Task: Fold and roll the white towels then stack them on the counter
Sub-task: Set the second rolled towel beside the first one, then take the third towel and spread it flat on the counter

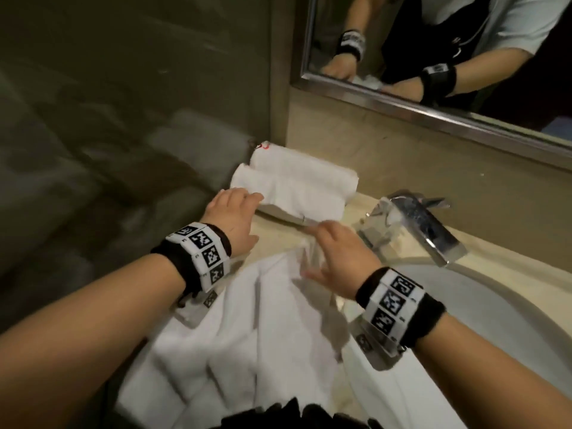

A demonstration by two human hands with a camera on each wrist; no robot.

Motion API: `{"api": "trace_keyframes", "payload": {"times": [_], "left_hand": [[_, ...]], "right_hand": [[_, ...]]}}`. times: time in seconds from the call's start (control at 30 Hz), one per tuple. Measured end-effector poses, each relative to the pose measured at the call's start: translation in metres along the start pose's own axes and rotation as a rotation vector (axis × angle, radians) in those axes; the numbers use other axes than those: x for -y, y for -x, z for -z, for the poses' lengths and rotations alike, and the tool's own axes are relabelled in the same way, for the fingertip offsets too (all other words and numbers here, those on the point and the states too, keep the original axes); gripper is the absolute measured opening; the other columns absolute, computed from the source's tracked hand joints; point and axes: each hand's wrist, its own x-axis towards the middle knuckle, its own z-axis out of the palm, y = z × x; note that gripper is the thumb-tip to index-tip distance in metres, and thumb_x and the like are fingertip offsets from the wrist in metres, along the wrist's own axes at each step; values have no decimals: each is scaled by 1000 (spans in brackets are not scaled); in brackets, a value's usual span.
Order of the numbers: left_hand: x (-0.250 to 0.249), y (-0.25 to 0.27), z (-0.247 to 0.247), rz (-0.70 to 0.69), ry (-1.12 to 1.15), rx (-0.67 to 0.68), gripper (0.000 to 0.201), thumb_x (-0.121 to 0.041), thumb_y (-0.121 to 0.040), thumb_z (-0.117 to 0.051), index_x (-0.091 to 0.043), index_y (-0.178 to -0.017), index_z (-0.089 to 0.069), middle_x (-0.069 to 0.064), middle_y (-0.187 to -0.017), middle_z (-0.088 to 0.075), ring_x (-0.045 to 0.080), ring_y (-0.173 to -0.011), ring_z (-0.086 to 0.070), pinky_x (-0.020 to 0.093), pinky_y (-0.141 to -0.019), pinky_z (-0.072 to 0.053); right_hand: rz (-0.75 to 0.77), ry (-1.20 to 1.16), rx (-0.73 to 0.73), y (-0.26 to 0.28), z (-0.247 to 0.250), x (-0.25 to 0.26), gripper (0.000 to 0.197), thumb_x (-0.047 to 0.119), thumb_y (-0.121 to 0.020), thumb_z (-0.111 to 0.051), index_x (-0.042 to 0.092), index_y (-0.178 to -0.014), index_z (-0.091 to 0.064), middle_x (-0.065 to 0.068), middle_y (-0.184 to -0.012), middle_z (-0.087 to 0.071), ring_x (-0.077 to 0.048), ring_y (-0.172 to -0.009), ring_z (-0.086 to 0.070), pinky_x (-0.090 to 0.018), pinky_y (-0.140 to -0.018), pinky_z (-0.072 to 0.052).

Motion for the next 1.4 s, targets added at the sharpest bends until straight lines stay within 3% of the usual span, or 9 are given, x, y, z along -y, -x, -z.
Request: {"api": "trace_keyframes", "payload": {"times": [0.13,0.27,0.37,0.5,0.63,0.93,1.2,1.3,1.4], "left_hand": [[9,87,-11,-16,-58,143,83,-66,-72,-54,-30,-139,-22,2,-143,-33,24,-135,-28,41,-115,-12],[18,178,-45,10,-174,412,110,-78,-54,-58,-32,-142,-9,6,-149,-19,29,-139,-16,49,-113,-20],[2,211,-71,94,-141,473,110,-63,-61,-67,-29,-144,-4,6,-152,-1,33,-141,1,50,-113,-23],[-26,222,-75,45,-114,274,59,-23,-76,-58,-22,-130,-34,7,-133,-37,32,-123,-30,44,-100,-39],[-51,232,-80,88,49,240,45,-7,-80,-45,-19,-123,-39,7,-128,-47,30,-118,-39,38,-94,-39],[-261,232,-50,-329,455,360,33,-15,-85,-53,-10,-116,-43,14,-114,-58,28,-103,-55,36,-86,-42],[-463,246,-78,-740,134,172,42,-18,-80,-54,-19,-122,-45,8,-128,-47,30,-118,-45,42,-98,-40],[-511,264,-94,-959,205,311,67,-38,-69,-70,-21,-127,-41,8,-126,-49,29,-115,-49,43,-95,-44],[-544,278,-116,-921,54,359,85,-45,-63,-75,-22,-132,-31,10,-130,-45,31,-115,-47,41,-95,-44]], "right_hand": [[99,87,340,48,-48,34,95,61,-66,-65,35,-140,-12,-5,-151,-17,-27,-135,-25,-43,-108,-30],[55,171,273,58,-72,46,76,44,-82,-57,25,-143,-15,-14,-135,-38,-33,-121,-38,-41,-98,-34],[70,139,217,66,-78,47,54,30,-90,-47,13,-138,-27,-16,-124,-48,-33,-113,-46,-39,-89,-39],[17,105,274,94,-75,47,36,27,-94,-40,7,-124,-38,-17,-119,-52,-34,-106,-52,-37,-82,-39],[-35,-73,232,138,-53,31,24,28,-95,-38,7,-104,-45,-12,-99,-57,-29,-85,-55,-30,-71,-36],[-307,-103,-143,351,55,-84,18,35,-95,-38,18,-87,-39,11,-67,-40,-10,-59,-40,-24,-51,-24],[-916,-176,-241,545,46,-170,40,34,-95,-38,3,-120,-44,-19,-112,-58,-24,-88,-51,-28,-71,-31],[-1053,-245,-269,566,26,-186,41,32,-96,-38,0,-122,-42,-23,-119,-56,-34,-105,-54,-30,-74,-33],[-1099,-328,-320,575,17,-192,42,33,-95,-39,3,-123,-44,-20,-122,-56,-33,-109,-53,-30,-78,-35]]}}
